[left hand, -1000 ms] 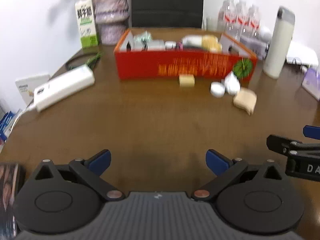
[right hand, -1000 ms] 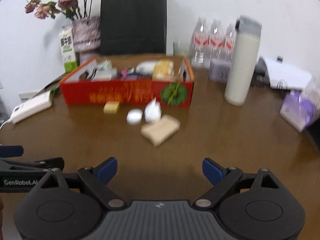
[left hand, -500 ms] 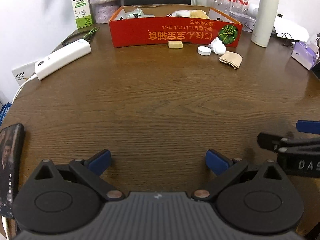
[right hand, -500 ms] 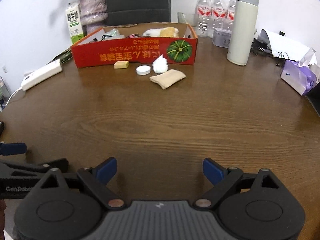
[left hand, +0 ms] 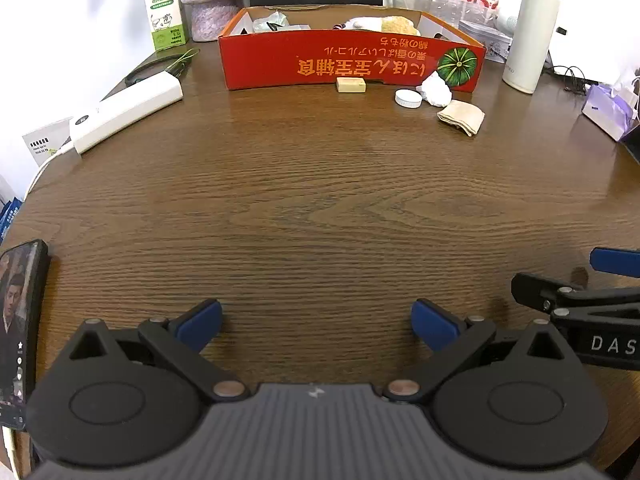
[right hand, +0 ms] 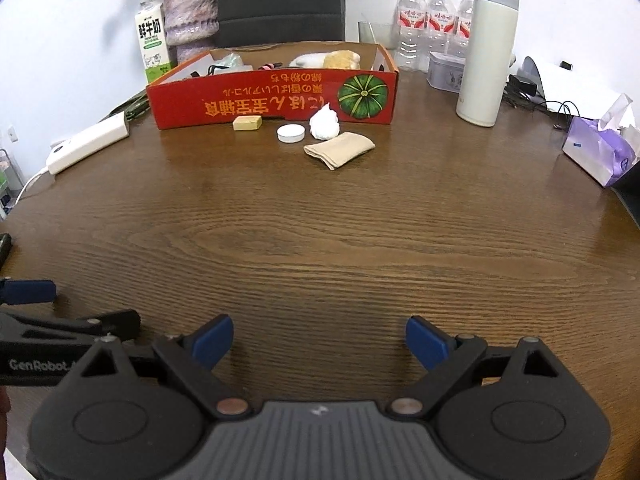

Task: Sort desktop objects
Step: 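Withdraw both open tools back over the desk, then grasp the white tissue with the right tool while the left tool grasps the yellow block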

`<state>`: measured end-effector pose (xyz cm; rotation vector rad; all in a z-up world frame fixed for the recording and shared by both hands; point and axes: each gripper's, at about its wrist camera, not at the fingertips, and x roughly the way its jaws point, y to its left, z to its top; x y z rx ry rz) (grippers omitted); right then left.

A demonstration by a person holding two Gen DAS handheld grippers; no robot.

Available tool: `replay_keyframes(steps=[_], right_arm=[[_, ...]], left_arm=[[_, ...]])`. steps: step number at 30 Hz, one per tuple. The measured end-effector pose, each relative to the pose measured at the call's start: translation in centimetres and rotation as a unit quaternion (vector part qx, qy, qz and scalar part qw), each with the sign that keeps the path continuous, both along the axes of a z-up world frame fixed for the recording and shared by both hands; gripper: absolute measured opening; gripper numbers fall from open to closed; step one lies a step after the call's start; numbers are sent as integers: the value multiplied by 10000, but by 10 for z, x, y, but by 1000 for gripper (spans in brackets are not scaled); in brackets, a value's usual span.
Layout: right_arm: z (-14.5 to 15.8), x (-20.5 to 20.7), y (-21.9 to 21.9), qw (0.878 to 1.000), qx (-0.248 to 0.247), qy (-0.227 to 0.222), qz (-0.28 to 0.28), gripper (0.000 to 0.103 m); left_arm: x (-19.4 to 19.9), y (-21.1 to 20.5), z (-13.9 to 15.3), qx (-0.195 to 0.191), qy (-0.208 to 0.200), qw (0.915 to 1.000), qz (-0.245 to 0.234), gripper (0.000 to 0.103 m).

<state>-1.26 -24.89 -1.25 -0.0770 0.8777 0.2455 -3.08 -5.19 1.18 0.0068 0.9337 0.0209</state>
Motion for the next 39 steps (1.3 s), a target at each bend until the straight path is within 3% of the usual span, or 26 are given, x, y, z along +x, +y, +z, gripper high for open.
replay_keyframes(steps=[11, 19, 23, 26, 29, 31, 33, 35, 37, 39], right_arm=[[1, 28, -3, 9997, 32, -246, 25, 93], [3, 93, 7, 9981, 71, -606, 84, 90], [5, 132, 10, 9978, 89, -649, -41, 86], [11, 156, 13, 9971, 140, -751, -9, 83], [14, 177, 19, 9968, 188, -768, 64, 78], [15, 191, 24, 9972, 249, -702, 120, 66], [15, 204, 29, 9972, 278, -669, 171, 62], [13, 213, 34, 9972, 282, -660, 188, 56], [7, 225, 39, 9977, 270, -585, 223, 30], [-3, 235, 41, 9983, 250, -430, 315, 14]], left_arm=[[31, 16, 8, -390, -413, 9983, 123, 103], [90, 10, 11, -307, -755, 9965, -203, 100], [124, 7, 15, -325, -971, 9943, -295, 94], [154, 10, 18, -389, -1025, 9938, -157, 78], [182, 13, 19, -590, -1050, 9925, -210, 78], [200, 11, 15, -525, -1012, 9932, -236, 76], [214, 7, 10, -474, -987, 9935, -298, 75], [226, 5, 4, -507, -922, 9940, -299, 65], [236, 6, -2, -666, -831, 9939, -281, 53], [236, 9, -3, -927, -841, 9916, -324, 36]])
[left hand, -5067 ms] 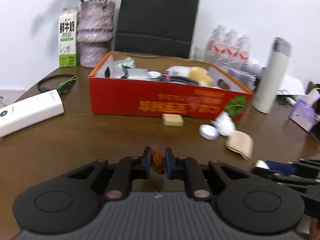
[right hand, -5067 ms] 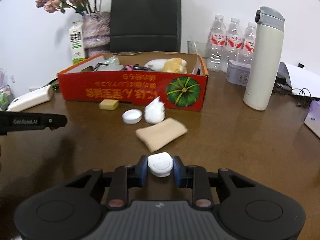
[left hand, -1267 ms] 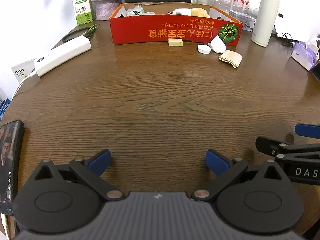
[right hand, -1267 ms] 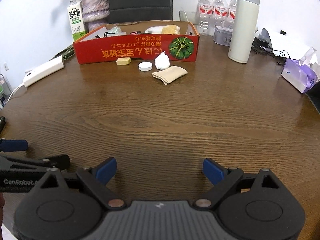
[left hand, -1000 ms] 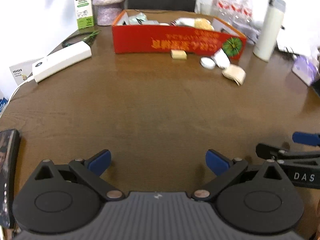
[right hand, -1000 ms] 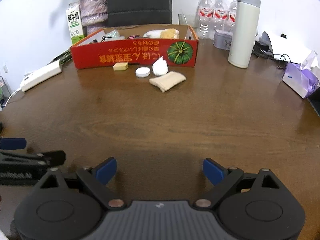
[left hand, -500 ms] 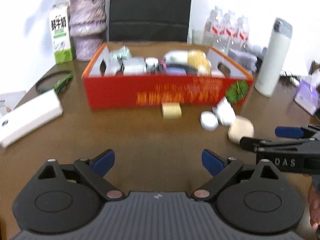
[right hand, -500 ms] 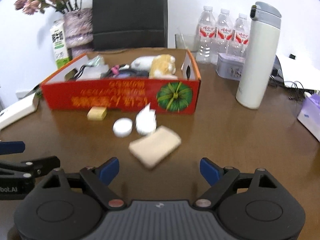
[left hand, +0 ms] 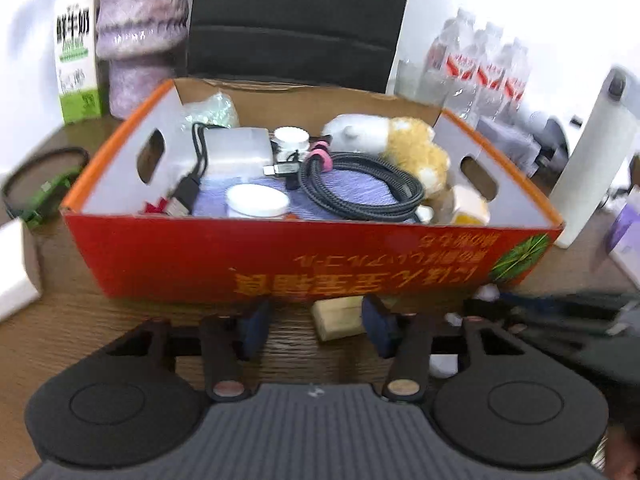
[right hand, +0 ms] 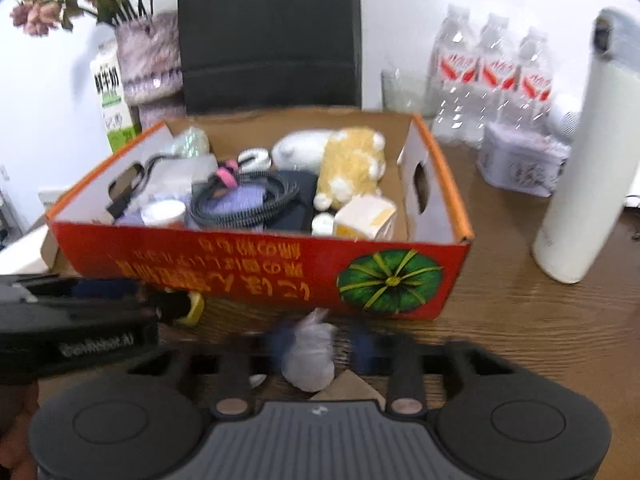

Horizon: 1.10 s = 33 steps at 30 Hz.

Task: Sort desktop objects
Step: 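Grasp the white tissue with the right tool while the left tool grasps the yellow block, then carry the tissue and yellow block into the cardboard box, open both tools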

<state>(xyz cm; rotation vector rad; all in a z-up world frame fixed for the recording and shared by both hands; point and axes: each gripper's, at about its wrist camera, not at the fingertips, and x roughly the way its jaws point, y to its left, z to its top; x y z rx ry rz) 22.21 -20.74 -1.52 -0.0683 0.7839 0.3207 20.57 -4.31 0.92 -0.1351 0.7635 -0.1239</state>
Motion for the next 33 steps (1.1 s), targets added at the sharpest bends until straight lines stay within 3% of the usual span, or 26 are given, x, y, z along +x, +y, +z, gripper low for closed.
replay_keyframes(steps=[1, 3, 8, 13, 15, 16, 17, 18, 20, 22, 24, 27, 29, 33], right_arm=[[-4, 1, -1, 10000, 46, 6, 44, 14], [-9, -1, -5, 9997, 225, -107, 83, 13], [-2, -7, -12, 9987, 443, -239, 20, 11], [18, -26, -26, 9964, 661, -498, -154, 11], [25, -34, -30, 9958, 719, -530, -192, 11], [27, -39, -31, 9957, 719, -542, -217, 11], [28, -42, -32, 9956, 716, -556, -240, 11], [28, -47, -33, 9956, 707, -561, -265, 11], [28, -57, -36, 9956, 723, -532, -275, 11], [27, -66, -39, 9958, 724, -489, -280, 11], [25, -75, -41, 9962, 696, -431, -295, 11], [26, -92, -43, 9966, 622, -439, -318, 11], [32, -109, -45, 9959, 641, -558, -295, 11], [37, -142, -46, 9953, 699, -648, -179, 11]], left_arm=[[-2, -1, 0, -46, -60, 9998, -186, 25], [-7, -7, 0, 166, -201, 9994, -248, 23], [-23, -9, 5, 311, -389, 9987, -141, 2], [-39, 0, 13, 141, -464, 9988, -111, 1], [-35, -3, 12, 155, -442, 9989, -76, 19], [-31, -5, 11, 176, -394, 9990, -82, 48], [-28, -8, 9, 196, -410, 9990, -36, 71], [-25, -11, 8, 231, -471, 9986, 24, 71], [-16, -20, 3, 467, -478, 9978, 4, 51], [-4, -26, -6, 572, -179, 9982, -30, 33], [-8, -31, -8, 756, -286, 9967, -28, 32], [-27, -24, -4, 545, -209, 9983, -15, 32], [-50, -23, 5, 752, -410, 9963, 121, 32], [-100, -15, 19, 761, -454, 9957, 275, 32]])
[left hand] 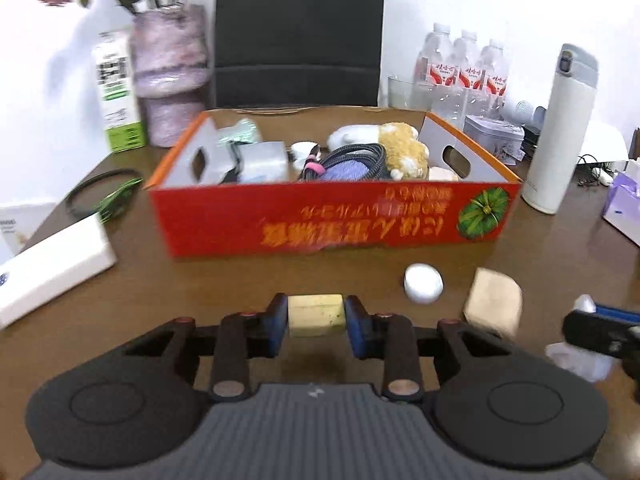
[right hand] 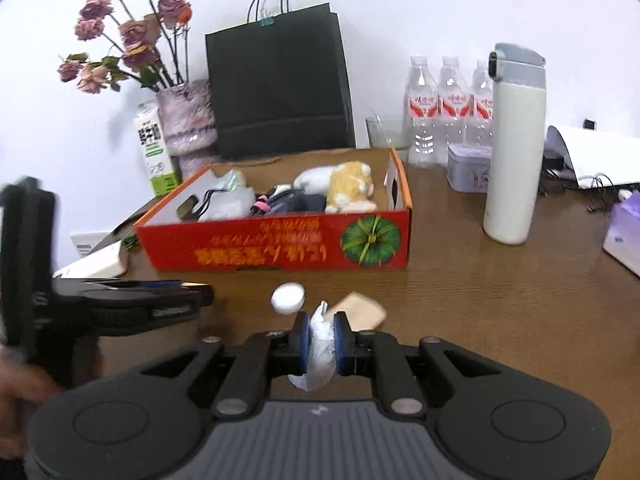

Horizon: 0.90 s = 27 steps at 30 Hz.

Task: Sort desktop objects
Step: 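Carry the tissue and yellow block into the cardboard box, open both tools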

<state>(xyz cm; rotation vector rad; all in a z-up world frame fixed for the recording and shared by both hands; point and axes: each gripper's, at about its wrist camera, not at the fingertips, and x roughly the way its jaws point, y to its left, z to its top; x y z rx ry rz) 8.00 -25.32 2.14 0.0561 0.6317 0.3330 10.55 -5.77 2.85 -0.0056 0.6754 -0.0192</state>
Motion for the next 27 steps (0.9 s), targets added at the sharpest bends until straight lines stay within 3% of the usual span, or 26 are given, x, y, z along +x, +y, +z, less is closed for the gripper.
replay_keyframes(steps=[7, 12, 19, 27], right_arm=[[-8, -58, 8, 9996, -52, 78, 254, 11], [-6, -89, 11, 9993, -165, 11, 325, 11], [-7, -121, 14, 9989, -258, -2, 397, 11], [2, -135, 15, 9986, -298, -131, 406, 11]], left_arm=[[-88, 1, 10, 13, -77, 9999, -121, 32], [-130, -4, 10, -13, -150, 9997, -193, 32], [-163, -1, 9, -81, -181, 9995, -226, 32], [-171, 5, 14, -119, -279, 9994, -172, 32]])
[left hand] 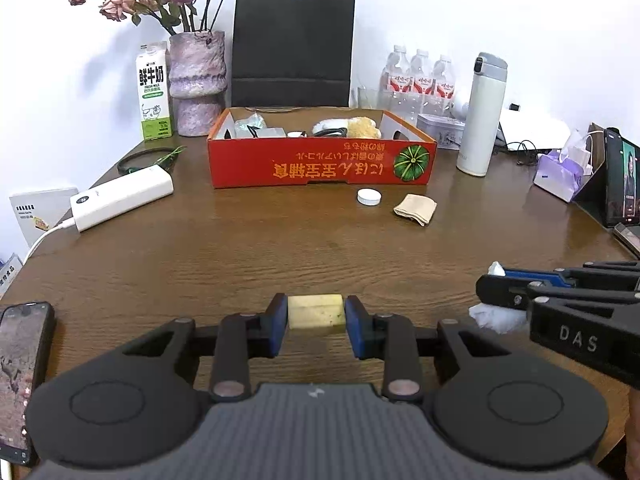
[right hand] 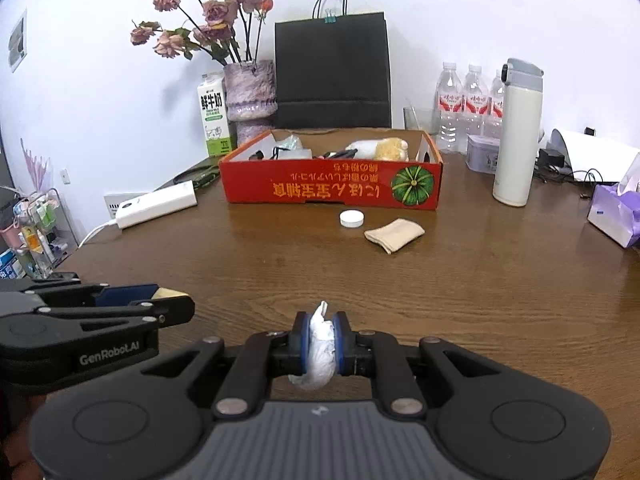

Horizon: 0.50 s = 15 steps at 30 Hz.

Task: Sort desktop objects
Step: 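Carry the tissue and yellow block into the cardboard box, open both tools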

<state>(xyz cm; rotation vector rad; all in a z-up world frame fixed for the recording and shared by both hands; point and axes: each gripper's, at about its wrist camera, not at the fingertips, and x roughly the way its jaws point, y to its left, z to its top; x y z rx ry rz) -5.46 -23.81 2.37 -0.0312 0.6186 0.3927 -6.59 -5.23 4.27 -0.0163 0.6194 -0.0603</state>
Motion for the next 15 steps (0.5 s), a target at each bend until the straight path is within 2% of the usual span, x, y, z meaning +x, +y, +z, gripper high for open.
replay_keyframes(steps=[6, 9, 12, 15], right_arm=[[10, 12, 0, 9999, -1, -113, 31, 11], [15, 28, -1, 9998, -33, -202, 14, 11], [28, 56, -4, 9995, 18, -328, -33, 11], [46, 95, -6, 9986, 122, -510, -108, 11]], left_arm=[[15, 7, 2, -36, -8, 10000, 76, 32], [35, 13, 11, -88, -50, 9999, 23, 32], [69, 20, 30, -194, -148, 9997, -71, 32], [120, 26, 54, -297, -230, 9991, -196, 32]])
